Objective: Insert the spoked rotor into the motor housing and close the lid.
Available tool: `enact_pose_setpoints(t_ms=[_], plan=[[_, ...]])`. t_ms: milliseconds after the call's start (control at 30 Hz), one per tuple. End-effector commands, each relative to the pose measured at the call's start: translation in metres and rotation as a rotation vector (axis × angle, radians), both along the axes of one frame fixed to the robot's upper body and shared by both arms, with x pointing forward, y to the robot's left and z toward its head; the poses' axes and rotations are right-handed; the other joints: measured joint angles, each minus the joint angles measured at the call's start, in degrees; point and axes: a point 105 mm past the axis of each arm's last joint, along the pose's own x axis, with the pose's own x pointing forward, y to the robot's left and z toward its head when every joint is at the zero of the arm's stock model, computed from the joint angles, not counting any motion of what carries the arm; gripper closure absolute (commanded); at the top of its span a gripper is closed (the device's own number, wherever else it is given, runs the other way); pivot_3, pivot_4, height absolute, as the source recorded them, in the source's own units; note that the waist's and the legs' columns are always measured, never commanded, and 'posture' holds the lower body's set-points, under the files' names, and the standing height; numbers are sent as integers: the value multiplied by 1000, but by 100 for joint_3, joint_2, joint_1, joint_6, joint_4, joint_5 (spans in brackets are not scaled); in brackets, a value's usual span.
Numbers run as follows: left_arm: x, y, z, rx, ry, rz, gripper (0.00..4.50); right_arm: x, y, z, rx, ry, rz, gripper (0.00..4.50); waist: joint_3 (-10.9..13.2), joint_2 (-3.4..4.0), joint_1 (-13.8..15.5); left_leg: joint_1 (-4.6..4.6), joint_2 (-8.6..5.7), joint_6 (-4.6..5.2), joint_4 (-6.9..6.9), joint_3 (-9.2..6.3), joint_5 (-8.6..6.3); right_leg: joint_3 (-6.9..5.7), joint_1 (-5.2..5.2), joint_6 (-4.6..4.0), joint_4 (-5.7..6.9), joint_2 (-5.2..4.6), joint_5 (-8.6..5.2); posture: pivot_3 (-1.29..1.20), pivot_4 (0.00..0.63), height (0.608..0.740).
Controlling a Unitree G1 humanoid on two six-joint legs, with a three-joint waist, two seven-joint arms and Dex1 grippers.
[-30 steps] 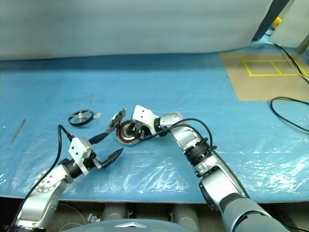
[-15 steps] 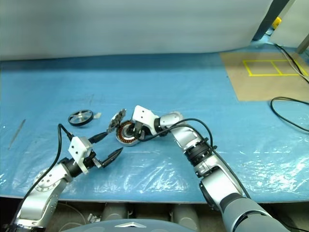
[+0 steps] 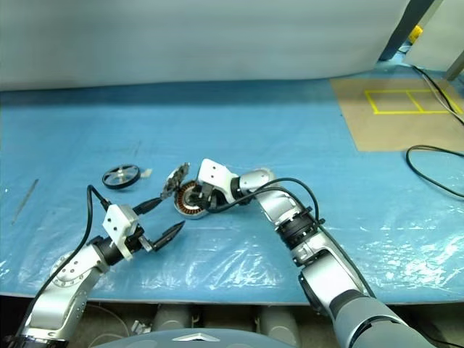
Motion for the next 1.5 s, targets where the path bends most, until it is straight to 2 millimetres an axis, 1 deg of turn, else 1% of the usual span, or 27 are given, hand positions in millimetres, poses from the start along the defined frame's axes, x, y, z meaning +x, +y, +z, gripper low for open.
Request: enact_pose_setpoints(t_ms=[33, 133, 200, 267, 300, 333, 367, 400, 700, 900, 1000, 1100, 1233, 1333, 1433, 1500], plan=[[0, 2, 6, 3, -31, -5, 0, 2, 3, 23, 114, 4, -10, 2329, 0, 0, 0, 0, 0, 0, 0, 0, 0, 0, 0, 0, 0, 0, 0, 0, 150, 740], [0, 1, 6, 3, -30, -8, 0, 4, 1, 15, 79, -11, -15, 2329, 0, 0, 2, -1, 0, 0, -1, 0, 0, -1, 0, 0, 0, 0, 0, 0, 150, 740], [0, 0, 7, 2, -31, -9, 0, 4, 2, 15, 76, -15, -20, 2699, 0, 0, 0, -1, 0, -1, -1, 0, 0, -1, 0, 0, 0, 0, 0, 0, 150, 740], [1, 0, 7, 2, -32, -9, 0, 5, 1, 9, 41, -35, -19, 3199, 0, 0, -2, -1, 0, -1, -1, 0, 0, -1, 0, 0, 0, 1, 0, 0, 150, 740], [1, 0, 7, 2, -32, -9, 0, 4, 0, 6, 26, -41, -16, 3616, 0, 0, -2, -1, 1, -1, -1, 0, 0, -1, 0, 0, 0, 1, 0, 0, 150, 740], [1, 0, 7, 2, -31, -9, 0, 4, 0, 4, 17, -45, -15, 3884, 0, 0, -2, -1, 0, -1, -1, 0, 0, -1, 0, 0, 0, 0, 0, 0, 150, 740], [1, 0, 7, 2, -31, -9, 0, 4, 0, 4, 15, -46, -14, 4279, 0, 0, -3, -1, 0, -1, -1, 0, 0, -1, 0, 0, -1, 0, 0, 0, 150, 740], [1, 0, 7, 2, -31, -9, 0, 4, 0, 3, 14, -46, -14, 4487, 0, 0, -2, -1, 0, -1, -1, 0, 0, -1, 0, 0, -1, 0, 0, 0, 150, 740], [2, -1, 4, 1, -21, -5, 0, 1, 2, -6, -21, -44, -11, 4487, 0, 0, -3, -1, 0, -1, -1, 0, 0, -1, 0, 0, -1, 0, 0, 0, 150, 740], [2, 1, 1, 4, -18, -4, 0, -12, 0, -16, -66, -11, 55, 4487, 0, 0, -2, 0, 0, 0, -1, 0, 0, -1, 0, 0, -1, 0, 0, 0, 150, 740], [1, 2, -1, 5, -15, -3, 0, -13, -1, -17, -74, -1, 58, 4487, -1, -1, -4, 0, 0, -1, -2, 0, 0, -1, 0, 0, -2, 1, 0, 0, 150, 740], [1, 2, -2, 5, -15, -4, 0, -16, -5, -24, -119, 6, 76, 4487, -1, 0, -9, 3, 1, 0, -3, 0, 0, -1, 0, 0, -1, 1, 0, 0, 150, 740], [2, 2, -2, 6, -16, -6, 0, -10, -9, -29, -154, -17, 41, 4487, -1, 0, 4, 6, -2, 0, -1, 0, 0, -1, 6, 0, -2, -2, 0, 0, 150, 740], [3, 1, -1, 5, -17, -8, 0, -6, -6, -25, -122, -38, 18, 4487, -1, 0, 4, 10, -2, 0, -1, 0, 0, 0, 8, 0, -2, -2, 0, 0, 150, 740], [3, 0, 0, 5, -18, -8, 0, -7, 3, -7, 8, 26, 3, 4487, -1, 0, -2, 12, -1, 0, -1, 0, 0, 0, 6, 0, 1, -1, 0, 0, 150, 740], [4, 2, 2, -1, -24, 1, 0, -8, 5, 4, 79, 57, 7, 4487, 0, 0, -1, 10, -1, -1, -1, 0, 1, 0, 6, 0, 2, -1, 0, 0, 150, 740]])
